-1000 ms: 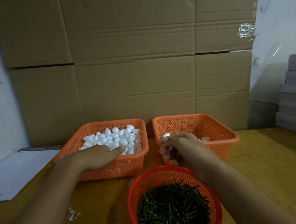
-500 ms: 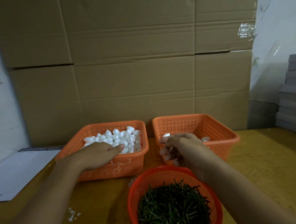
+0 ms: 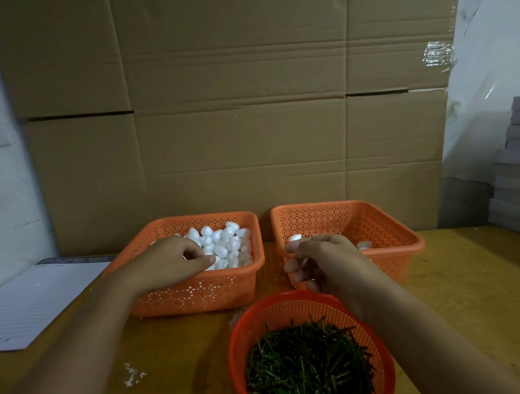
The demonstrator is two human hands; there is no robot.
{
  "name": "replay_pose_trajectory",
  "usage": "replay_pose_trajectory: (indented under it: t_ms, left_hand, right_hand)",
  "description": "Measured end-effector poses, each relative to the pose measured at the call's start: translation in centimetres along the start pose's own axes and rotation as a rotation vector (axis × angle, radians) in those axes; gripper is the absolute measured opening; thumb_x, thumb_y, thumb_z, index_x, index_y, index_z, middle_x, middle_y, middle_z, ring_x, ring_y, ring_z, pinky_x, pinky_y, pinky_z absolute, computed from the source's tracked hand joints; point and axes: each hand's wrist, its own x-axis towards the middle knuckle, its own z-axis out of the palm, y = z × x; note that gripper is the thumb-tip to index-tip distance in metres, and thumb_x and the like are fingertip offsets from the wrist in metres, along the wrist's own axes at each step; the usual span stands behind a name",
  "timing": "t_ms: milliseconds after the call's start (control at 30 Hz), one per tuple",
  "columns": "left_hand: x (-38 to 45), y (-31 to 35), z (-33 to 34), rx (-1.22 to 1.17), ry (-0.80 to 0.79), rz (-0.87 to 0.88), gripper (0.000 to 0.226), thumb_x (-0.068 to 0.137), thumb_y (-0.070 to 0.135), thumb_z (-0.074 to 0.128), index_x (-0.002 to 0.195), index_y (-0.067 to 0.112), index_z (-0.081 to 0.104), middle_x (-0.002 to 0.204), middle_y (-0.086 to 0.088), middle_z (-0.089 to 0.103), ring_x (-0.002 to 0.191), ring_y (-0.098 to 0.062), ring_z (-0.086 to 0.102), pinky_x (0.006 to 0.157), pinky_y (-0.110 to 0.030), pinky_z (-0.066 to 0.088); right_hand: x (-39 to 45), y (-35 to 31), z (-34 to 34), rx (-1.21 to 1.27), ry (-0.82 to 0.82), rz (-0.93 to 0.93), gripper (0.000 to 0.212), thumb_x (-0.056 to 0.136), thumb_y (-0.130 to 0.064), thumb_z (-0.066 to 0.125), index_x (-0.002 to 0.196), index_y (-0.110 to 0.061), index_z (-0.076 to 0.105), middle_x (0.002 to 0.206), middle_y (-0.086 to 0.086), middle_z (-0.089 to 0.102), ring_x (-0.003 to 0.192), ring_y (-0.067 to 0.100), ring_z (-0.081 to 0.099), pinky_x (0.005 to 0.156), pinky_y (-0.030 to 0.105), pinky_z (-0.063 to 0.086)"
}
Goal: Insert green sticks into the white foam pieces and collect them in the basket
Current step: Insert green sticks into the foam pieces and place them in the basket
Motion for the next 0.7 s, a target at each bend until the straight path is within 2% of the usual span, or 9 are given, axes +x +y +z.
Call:
replay_pose_trajectory:
  t_ms: [100,167,267,400,567,700]
  left_hand:
    - [0.0,-0.2,0.0,-0.078,0.098,0.001,0.017,0.088,0.039,0.073,0.077,0.026,0.075,0.081,0.023,0.071,0.078,0.006,0.063,0.07,-0.023,0.043]
    - [0.2,-0.3,0.0,-0.149,0.15,-0.008,0.011,0.086,0.032,0.077,0.076,0.028,0.074,0.08,0.02,0.072,0.073,0.003,0.066,0.069,-0.022,0.044]
    - [0.2,0.3,-0.4,-0.309,0.204,0.004,0.007,0.083,0.023,0.081,0.083,0.026,0.075,0.085,0.011,0.075,0.073,-0.006,0.071,0.071,-0.027,0.053]
    - [-0.3,2.4,-1.5,-0.495,0.313,0.106,0.023,0.08,0.011,0.083,0.093,0.027,0.073,0.096,0.011,0.076,0.091,-0.004,0.072,0.084,-0.027,0.057]
    - [-2.0,6.1,-2.1,-0.664,0.311,0.302,0.039,0.073,-0.002,0.084,0.099,0.024,0.073,0.104,0.008,0.075,0.103,-0.005,0.07,0.082,-0.017,0.056]
    - [-2.6,8.0,-1.9,-0.649,0.289,0.373,0.048,0.069,-0.012,0.082,0.099,0.024,0.072,0.102,0.007,0.075,0.101,-0.006,0.071,0.078,-0.017,0.056]
  right_hand:
    - [0.0,0.0,0.0,0.012,-0.005,0.004,0.019,0.094,-0.006,0.051,0.104,-0.008,0.067,0.069,0.003,0.072,0.058,0.01,0.062,0.049,0.022,0.045]
    - [0.0,0.0,0.0,0.023,-0.007,0.0,0.019,0.094,-0.005,0.05,0.104,-0.007,0.067,0.068,0.003,0.072,0.057,0.01,0.062,0.049,0.022,0.045]
    - [-0.1,0.0,-0.1,0.026,-0.008,0.001,0.02,0.094,-0.004,0.05,0.104,-0.007,0.067,0.069,0.003,0.072,0.057,0.01,0.062,0.048,0.021,0.045]
    - [0.0,-0.1,-0.1,0.031,-0.014,-0.003,0.02,0.094,-0.003,0.05,0.105,-0.006,0.066,0.069,0.004,0.071,0.058,0.011,0.062,0.049,0.022,0.046]
    - [0.0,0.0,-0.1,0.017,-0.015,-0.006,0.019,0.095,-0.004,0.05,0.105,-0.007,0.067,0.069,0.003,0.072,0.058,0.01,0.062,0.049,0.022,0.046]
    - [0.0,0.1,-0.2,0.01,-0.019,-0.009,0.017,0.096,-0.006,0.052,0.106,-0.008,0.067,0.072,0.003,0.072,0.059,0.01,0.063,0.049,0.021,0.046]
